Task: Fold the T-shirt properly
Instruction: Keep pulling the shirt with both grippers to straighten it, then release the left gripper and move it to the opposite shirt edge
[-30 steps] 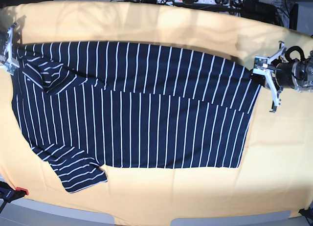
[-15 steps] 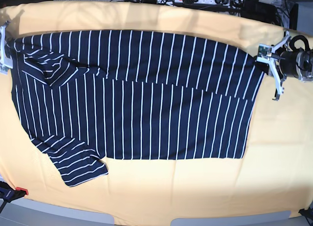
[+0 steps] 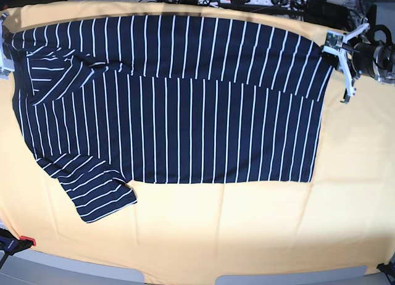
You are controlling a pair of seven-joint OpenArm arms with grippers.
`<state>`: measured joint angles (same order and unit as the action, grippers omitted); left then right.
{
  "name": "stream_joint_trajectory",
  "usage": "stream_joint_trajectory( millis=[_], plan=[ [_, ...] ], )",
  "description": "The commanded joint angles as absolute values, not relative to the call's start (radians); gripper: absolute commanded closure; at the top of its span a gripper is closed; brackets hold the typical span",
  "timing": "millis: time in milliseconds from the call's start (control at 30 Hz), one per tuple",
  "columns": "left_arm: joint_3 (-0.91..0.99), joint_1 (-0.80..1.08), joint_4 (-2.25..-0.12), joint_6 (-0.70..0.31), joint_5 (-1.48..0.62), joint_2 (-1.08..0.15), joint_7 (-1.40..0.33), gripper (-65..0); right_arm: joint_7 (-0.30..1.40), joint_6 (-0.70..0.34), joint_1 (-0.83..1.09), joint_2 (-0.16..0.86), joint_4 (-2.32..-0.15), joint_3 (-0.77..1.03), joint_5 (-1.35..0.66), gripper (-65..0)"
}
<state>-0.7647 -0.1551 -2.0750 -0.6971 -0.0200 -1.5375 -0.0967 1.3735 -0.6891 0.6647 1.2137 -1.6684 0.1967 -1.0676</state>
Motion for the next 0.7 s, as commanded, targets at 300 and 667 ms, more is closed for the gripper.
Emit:
stream_joint_trajectory(
  millis=[300,667],
  plan=[
    [-0.754,-0.162,-2.082,-0.698,-0.019,-1.553,-0.114,-18.8,1.396,-0.698,0.660,1.251,-1.674,0.212,-1.176,-11.6],
    [-0.751,-0.194,-2.135,-0.698,-0.059,-1.553,-0.347,-35.8,1.396,-0.698,0.659,1.323,-1.674,0.215,-1.208,-16.1]
  ],
)
